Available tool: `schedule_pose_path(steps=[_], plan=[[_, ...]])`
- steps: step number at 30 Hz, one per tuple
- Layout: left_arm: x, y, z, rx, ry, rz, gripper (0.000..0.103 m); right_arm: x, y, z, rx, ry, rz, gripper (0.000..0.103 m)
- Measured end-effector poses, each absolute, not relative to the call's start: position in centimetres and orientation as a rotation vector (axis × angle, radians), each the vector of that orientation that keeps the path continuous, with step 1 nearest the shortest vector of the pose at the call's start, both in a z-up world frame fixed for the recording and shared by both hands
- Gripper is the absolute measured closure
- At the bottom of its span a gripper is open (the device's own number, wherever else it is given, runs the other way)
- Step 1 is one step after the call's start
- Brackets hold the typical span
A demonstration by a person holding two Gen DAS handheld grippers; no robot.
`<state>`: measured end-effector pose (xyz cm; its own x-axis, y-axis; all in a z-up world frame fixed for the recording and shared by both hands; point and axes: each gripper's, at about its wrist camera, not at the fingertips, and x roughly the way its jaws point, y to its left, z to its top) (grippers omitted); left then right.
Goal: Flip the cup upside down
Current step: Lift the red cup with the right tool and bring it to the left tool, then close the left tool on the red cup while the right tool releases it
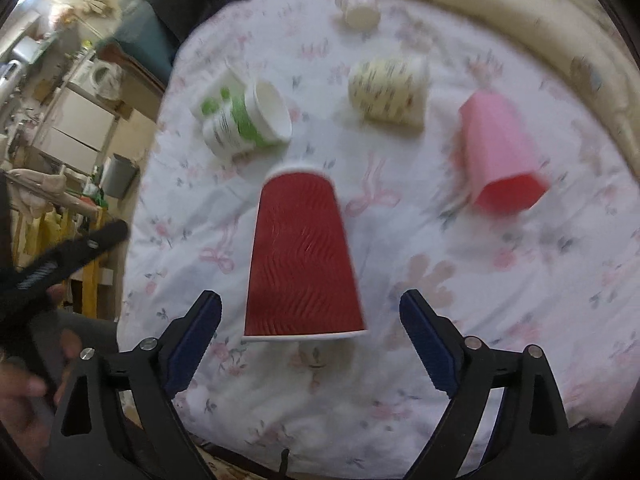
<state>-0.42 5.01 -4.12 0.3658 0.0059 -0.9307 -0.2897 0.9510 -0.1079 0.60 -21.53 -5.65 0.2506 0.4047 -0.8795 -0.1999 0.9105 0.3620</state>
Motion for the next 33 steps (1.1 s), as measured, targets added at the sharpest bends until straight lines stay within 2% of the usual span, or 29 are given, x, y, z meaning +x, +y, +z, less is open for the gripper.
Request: schedule_pose_path(steps=[4, 15, 20, 22, 24, 33], plan=[[-0.4, 3.8, -4.2, -0.256, 1.204, 0.164, 0.0, 0.4, -23.8, -4.1, 0.181, 1.17, 0.381, 0.008], [2.9, -1.5, -4.6, -0.249, 1.315, 0.118, 0.001, 0.3, -28.7, -4.2, 0.326, 1.12, 0.244, 0.008], [5.9, -4.6, -6.6, -0.31, 1.432, 0.072, 0.008, 0.7, -30.8, -3.9, 0.37, 1.092, 0.18, 0.008], [6.9, -5.4, -7.8, -0.349, 1.494, 0.074, 0.021, 1.0, -31.5, -4.1, 0.412, 1.098, 0.179, 0.008], [7.7, -6.0, -9.0, -0.397, 1.548, 0.08, 0.026, 1.2, -32.0, -4.2, 0.447, 1.103, 0.178, 0.008], [9.7, -7.7, -12.4, -0.415, 1.641, 0.098, 0.026, 1.8, -31.7, -4.2, 0.46, 1.109, 0.205, 0.008]])
